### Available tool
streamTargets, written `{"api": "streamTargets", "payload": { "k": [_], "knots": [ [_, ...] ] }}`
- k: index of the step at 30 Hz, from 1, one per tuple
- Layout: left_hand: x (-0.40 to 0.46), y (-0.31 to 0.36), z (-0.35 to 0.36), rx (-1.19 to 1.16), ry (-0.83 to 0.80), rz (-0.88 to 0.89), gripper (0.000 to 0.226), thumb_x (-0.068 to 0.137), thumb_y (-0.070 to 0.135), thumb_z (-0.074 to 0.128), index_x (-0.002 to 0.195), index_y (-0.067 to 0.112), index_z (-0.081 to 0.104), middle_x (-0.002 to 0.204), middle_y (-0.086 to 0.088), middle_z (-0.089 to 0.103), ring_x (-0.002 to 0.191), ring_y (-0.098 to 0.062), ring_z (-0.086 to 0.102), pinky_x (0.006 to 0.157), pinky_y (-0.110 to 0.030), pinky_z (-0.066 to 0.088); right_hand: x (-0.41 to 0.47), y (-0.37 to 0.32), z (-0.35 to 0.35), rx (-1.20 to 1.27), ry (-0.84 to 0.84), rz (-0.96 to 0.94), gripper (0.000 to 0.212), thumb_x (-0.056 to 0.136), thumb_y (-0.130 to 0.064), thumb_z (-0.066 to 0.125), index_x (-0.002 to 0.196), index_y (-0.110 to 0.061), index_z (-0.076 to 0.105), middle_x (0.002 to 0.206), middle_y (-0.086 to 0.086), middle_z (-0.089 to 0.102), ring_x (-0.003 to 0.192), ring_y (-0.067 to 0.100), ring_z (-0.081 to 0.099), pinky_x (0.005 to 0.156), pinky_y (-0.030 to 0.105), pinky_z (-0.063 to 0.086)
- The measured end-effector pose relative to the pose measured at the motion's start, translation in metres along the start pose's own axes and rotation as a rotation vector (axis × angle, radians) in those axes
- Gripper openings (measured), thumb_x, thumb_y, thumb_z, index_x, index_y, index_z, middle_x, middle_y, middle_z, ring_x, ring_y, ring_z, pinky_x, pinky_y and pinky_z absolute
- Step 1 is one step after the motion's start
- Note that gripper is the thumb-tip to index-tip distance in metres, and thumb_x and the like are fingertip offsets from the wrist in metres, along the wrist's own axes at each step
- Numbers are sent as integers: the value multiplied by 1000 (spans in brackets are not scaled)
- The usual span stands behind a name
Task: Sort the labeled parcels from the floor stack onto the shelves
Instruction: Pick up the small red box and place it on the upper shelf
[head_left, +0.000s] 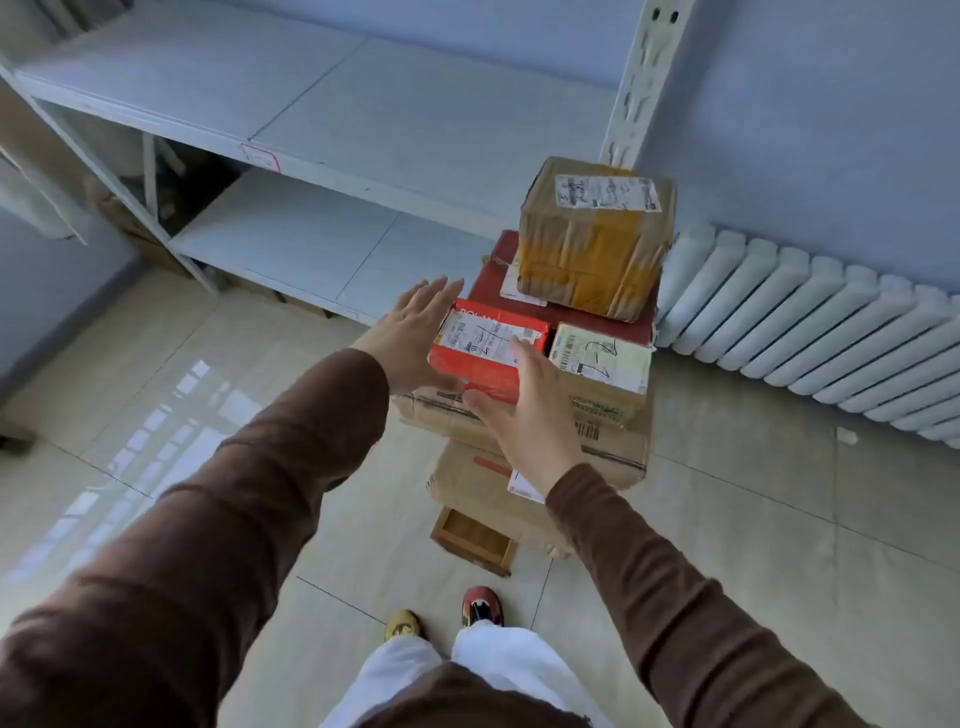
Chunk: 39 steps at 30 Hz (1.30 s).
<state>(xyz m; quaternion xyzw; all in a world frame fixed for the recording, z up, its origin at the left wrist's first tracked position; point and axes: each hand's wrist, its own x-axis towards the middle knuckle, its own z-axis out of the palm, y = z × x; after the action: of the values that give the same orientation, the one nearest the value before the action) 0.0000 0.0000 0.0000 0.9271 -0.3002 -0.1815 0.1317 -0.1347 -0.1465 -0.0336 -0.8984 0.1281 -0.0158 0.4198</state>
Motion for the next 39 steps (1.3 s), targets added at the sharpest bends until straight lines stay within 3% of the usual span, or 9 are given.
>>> {"api": "streamTargets", "payload": {
  "k": [4,9,12,15,20,26,31,35,39],
  "knots": [
    [31,-8,-2,-78,-8,-8,113,82,44,81,164,26,5,172,0,7,158,-26,5,125,-48,11,4,-2,18,321,23,148,70,94,-57,64,152,-28,38,156,-9,40,143,10,34,117,35,33],
    [65,-19,6,-100,-19,12,86,93,38,72,162,27,22,169,-2,21,153,-27,24,122,-49,24,15,-12,33,857,-105,566,73,96,-54,63,154,-19,36,159,3,42,143,20,43,111,32,35],
    [77,-24,14,-111,-54,-8,79,97,36,68,161,23,24,167,-5,25,150,-28,30,120,-46,28,26,-15,42,1229,-81,803,74,98,-40,64,156,-8,31,156,16,44,142,28,47,118,41,39],
    [85,-30,21,-171,-60,-34,72,101,34,62,161,21,25,163,-6,33,144,-28,40,115,-44,38,39,-16,52,1386,37,884,69,99,-30,65,154,-5,33,154,21,45,139,32,51,117,45,43],
    [92,-40,28,-229,-71,-72,61,105,30,55,159,19,30,158,-7,41,137,-26,48,107,-39,45,55,-17,60,1467,107,953,55,101,-26,64,145,-4,40,150,22,49,134,35,56,113,48,46],
    [94,-51,37,-297,-59,-79,53,105,27,54,154,24,36,146,-7,52,124,-25,54,93,-30,45,62,-10,67,1502,103,976,55,103,-30,60,145,-1,40,148,24,51,133,36,57,110,45,49],
    [90,-53,43,-513,-97,-148,64,105,24,54,160,32,21,149,-5,51,117,-21,60,98,-43,57,63,1,71,1442,175,1013,43,100,-31,65,129,-6,46,139,20,55,119,34,66,106,45,52],
    [85,-54,50,-646,-67,-208,73,104,25,56,163,25,12,153,-7,48,121,-25,62,97,-46,58,61,6,75,1391,293,1026,64,96,-37,71,143,-7,40,121,13,57,98,28,70,90,40,60],
    [81,-61,61,-711,-23,-252,57,103,25,59,151,15,31,144,-14,57,115,-26,66,96,-43,58,62,7,74,1347,386,1027,71,92,-42,74,144,-8,38,108,9,58,81,25,71,73,37,61]
  ]
}}
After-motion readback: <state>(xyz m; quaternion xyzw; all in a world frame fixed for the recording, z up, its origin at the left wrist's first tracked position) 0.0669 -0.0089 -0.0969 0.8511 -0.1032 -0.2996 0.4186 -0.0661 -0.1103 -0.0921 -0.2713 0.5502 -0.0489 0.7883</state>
